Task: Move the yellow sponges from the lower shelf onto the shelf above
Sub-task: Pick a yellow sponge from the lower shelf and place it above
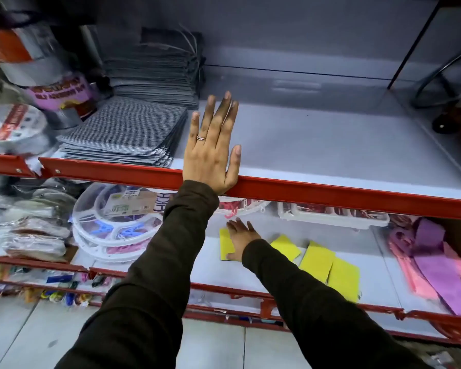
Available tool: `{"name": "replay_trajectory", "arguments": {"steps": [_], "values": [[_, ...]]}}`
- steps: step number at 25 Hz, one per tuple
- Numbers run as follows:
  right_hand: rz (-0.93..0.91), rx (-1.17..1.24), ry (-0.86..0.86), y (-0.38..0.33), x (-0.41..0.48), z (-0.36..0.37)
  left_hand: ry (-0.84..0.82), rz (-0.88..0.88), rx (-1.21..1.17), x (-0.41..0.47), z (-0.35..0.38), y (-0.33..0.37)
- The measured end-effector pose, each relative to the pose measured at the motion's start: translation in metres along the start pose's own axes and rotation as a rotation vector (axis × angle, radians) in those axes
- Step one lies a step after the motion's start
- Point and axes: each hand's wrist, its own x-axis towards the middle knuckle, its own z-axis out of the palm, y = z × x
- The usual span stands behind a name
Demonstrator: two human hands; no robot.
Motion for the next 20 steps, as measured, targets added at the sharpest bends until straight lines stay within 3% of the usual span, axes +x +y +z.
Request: {"name": "replay_trajectory", "arguments": {"steps": [5, 10, 14, 20], "values": [[-0.011, -0.052, -0.105, -0.005, 0.002, 0.001, 0.013, 0.028, 0.004, 0.000, 0.002, 0.004], [0.038, -0.008, 0.004, -0.003, -0.028, -0.009, 0.016, 0.059, 0.050, -0.002, 0.004, 0.001], [0.046, 0.009, 0.109, -0.007, -0.066, -0.049, 0.033, 0.023, 0.072, -0.003, 0.003, 0.003], [0.031, -0.039, 0.092, -0.025, -0.143, -0.128, 0.026, -0.080, 0.059, -0.009, 0.001, 0.006]]}}
